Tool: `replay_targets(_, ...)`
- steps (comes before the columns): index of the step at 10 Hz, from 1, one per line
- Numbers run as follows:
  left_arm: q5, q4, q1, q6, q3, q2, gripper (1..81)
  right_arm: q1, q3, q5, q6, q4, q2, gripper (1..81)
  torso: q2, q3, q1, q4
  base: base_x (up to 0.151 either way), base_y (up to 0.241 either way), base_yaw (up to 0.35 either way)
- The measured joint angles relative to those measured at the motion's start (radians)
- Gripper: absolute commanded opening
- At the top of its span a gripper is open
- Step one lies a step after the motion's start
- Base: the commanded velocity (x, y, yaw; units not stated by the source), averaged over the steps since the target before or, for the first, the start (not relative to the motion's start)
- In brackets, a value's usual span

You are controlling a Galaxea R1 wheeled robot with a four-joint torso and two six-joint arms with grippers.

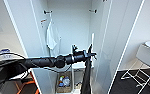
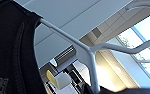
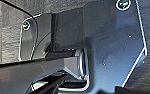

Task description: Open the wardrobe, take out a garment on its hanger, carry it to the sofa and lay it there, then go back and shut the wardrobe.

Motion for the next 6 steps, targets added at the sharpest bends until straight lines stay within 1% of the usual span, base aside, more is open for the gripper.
replay_targets(2, 0.000, 0.000, 0.000, 0.000, 0.001, 0.006, 1.0, -0.010, 0.000, -0.005, 0.000, 0.000, 0.000, 81.1, 0.000, 0.000, 0.000, 0.000, 0.000, 0.000, 0.000)
replay_targets(6, 0.000, -0.001, 0.001, 0.000, -0.011, 0.008, 1.0, 0.001, 0.000, 0.000, 0.001, 0.000, 0.000, 81.1, 0.000, 0.000, 0.001, 0.000, 0.000, 0.000, -0.119)
